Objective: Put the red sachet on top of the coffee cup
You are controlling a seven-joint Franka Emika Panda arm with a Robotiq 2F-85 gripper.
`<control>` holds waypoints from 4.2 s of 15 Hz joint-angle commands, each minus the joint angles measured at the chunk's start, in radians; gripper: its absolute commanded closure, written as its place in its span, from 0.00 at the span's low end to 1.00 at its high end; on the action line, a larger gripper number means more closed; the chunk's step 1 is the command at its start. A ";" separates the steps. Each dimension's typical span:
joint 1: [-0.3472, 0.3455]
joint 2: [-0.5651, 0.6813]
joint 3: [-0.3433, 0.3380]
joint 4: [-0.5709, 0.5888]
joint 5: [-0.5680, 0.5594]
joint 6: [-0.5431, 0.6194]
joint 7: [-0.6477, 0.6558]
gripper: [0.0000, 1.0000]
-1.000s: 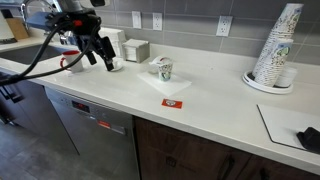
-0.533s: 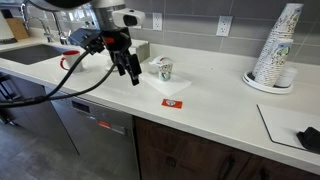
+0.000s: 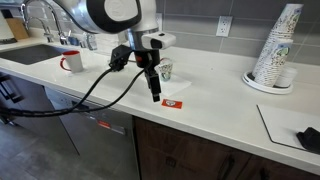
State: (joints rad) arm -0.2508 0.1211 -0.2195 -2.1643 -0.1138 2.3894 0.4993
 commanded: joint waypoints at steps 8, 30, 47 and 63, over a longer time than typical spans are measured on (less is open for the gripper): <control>0.038 0.068 -0.032 0.070 -0.020 -0.004 0.144 0.00; 0.067 0.465 -0.081 0.419 0.059 -0.034 0.535 0.25; 0.079 0.434 -0.095 0.457 0.054 -0.097 0.541 0.96; 0.131 0.217 -0.021 0.545 0.048 -0.178 0.529 0.96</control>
State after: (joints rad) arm -0.1157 0.3372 -0.2437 -1.6236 -0.0653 2.2149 1.0294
